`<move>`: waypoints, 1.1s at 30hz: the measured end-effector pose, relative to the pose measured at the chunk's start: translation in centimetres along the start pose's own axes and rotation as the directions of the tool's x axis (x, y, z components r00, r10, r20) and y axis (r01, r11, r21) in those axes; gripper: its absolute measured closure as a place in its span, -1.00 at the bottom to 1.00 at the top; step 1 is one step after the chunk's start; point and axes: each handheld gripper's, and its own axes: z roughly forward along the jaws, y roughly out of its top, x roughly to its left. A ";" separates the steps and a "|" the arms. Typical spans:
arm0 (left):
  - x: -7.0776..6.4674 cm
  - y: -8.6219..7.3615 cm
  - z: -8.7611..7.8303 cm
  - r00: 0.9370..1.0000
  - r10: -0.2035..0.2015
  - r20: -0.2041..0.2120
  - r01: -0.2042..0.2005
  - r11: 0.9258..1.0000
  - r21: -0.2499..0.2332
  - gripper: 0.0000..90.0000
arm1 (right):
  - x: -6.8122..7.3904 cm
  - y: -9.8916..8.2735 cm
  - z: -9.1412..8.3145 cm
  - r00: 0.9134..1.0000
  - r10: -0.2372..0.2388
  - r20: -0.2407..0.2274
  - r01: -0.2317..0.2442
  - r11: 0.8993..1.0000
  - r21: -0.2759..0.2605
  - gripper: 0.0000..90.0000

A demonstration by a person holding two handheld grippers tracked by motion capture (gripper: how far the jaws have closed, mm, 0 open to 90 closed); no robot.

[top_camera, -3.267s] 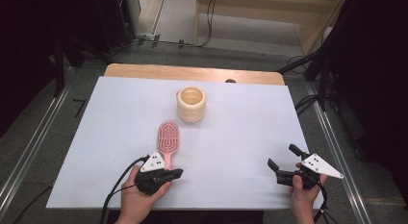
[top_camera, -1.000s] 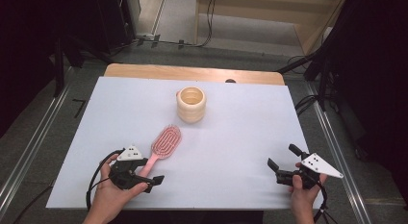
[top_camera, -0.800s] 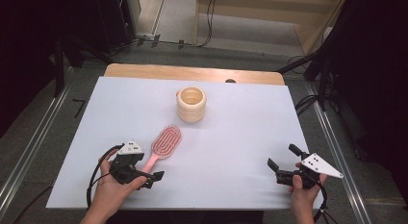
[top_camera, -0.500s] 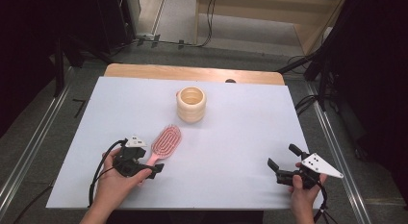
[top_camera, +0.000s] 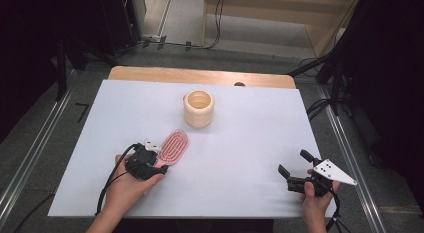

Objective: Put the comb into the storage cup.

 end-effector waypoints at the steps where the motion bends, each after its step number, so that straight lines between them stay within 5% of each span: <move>1: -0.1 0.1 0.1 1.000 0.009 -0.011 -0.008 1.000 0.003 0.16 | 0.0 0.0 0.0 1.000 -0.001 0.000 0.001 1.000 -0.001 -1.00; 9: -0.4 0.2 0.3 0.999 0.025 -0.040 -0.025 1.000 0.006 0.29 | 0.0 0.0 0.0 1.000 -0.002 0.002 0.002 1.000 0.002 -1.00; 22: -0.1 0.7 0.4 0.999 0.037 -0.020 -0.036 0.998 0.051 0.43 | 0.1 0.0 0.0 1.000 -0.001 0.007 0.001 1.000 0.007 -1.00; 27: 0.7 0.5 0.3 0.999 0.040 0.021 -0.040 0.999 0.031 0.55 | 0.1 0.0 0.0 1.000 0.000 0.012 0.000 1.000 0.007 -1.00; 33: 0.3 0.0 0.3 0.997 0.074 -0.004 -0.074 0.997 -0.005 0.55 | 0.1 0.0 0.1 1.000 -0.004 0.011 0.004 1.000 0.007 -1.00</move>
